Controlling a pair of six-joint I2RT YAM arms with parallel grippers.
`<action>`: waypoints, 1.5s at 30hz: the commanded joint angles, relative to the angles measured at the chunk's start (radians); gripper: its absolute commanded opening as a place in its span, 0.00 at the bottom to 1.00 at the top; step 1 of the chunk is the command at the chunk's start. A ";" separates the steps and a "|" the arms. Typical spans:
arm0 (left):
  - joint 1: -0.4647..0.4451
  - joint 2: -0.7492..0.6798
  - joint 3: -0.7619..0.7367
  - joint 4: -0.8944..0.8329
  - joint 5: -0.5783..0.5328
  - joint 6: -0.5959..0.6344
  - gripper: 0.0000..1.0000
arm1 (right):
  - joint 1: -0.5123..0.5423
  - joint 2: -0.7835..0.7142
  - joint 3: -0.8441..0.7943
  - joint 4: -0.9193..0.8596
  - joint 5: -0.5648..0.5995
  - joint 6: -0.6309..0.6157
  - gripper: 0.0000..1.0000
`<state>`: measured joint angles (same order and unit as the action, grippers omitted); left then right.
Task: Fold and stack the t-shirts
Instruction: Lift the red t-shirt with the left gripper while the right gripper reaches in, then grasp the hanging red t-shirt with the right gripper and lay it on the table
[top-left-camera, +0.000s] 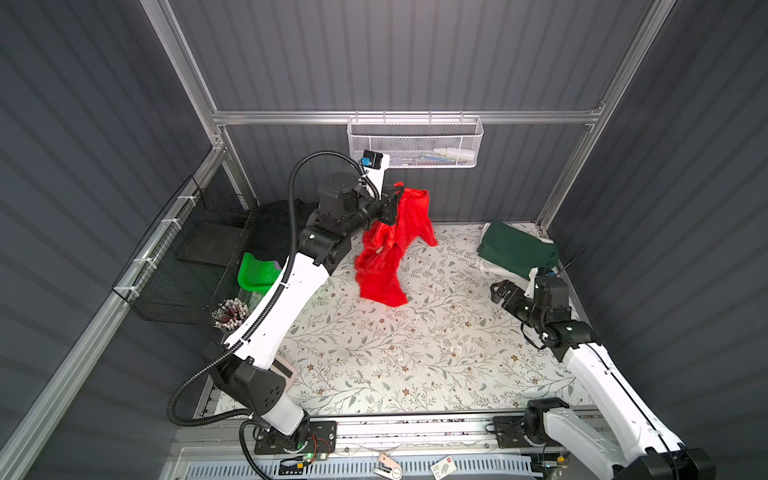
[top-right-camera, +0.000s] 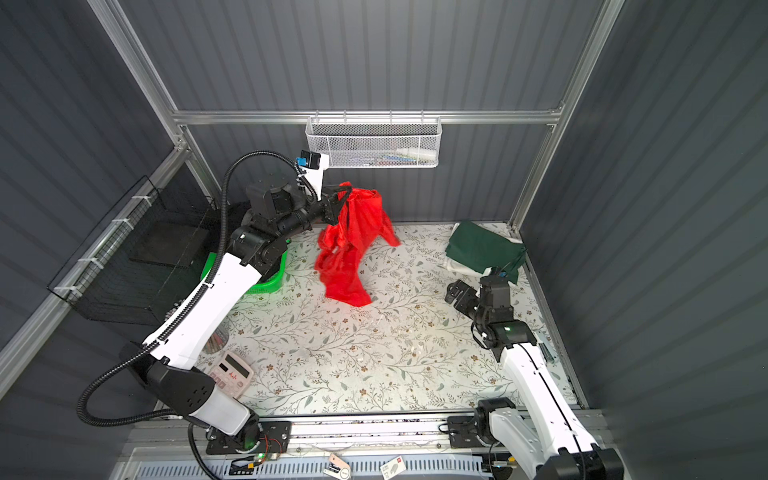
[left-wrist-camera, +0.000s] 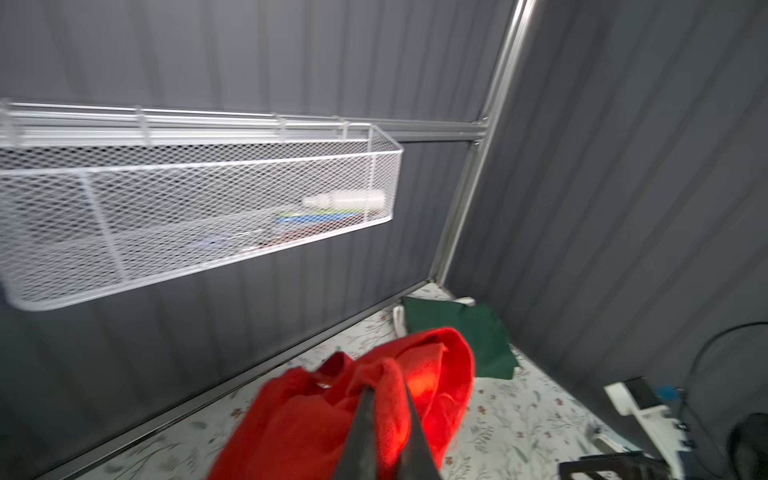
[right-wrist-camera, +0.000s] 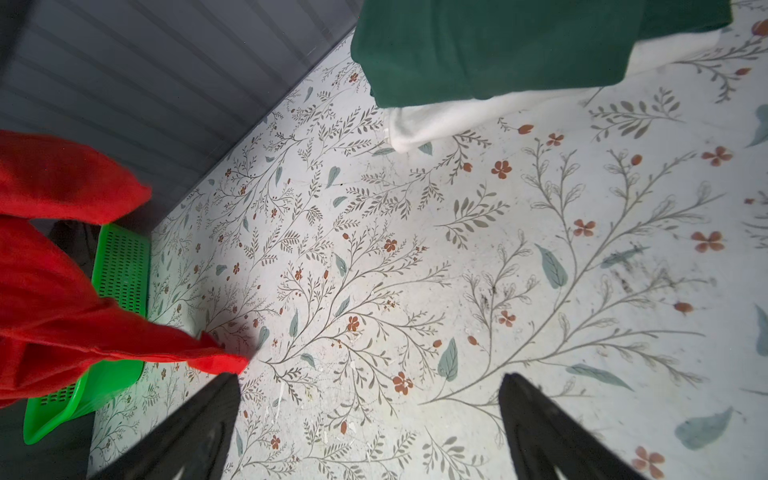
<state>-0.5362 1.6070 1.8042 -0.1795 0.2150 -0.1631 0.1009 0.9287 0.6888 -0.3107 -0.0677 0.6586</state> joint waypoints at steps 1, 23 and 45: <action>0.019 0.089 -0.072 0.033 0.089 -0.063 0.35 | 0.008 0.012 0.020 -0.015 0.036 0.012 0.99; -0.018 0.203 -0.571 0.175 -0.001 -0.329 0.71 | 0.100 0.417 0.022 0.051 -0.067 0.069 0.91; -0.169 0.453 -0.455 0.184 0.015 -0.355 0.45 | 0.036 0.467 0.098 0.009 0.012 -0.010 0.01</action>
<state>-0.6998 2.0403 1.3109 0.0051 0.2260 -0.5179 0.1471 1.4277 0.7654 -0.2752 -0.0784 0.6716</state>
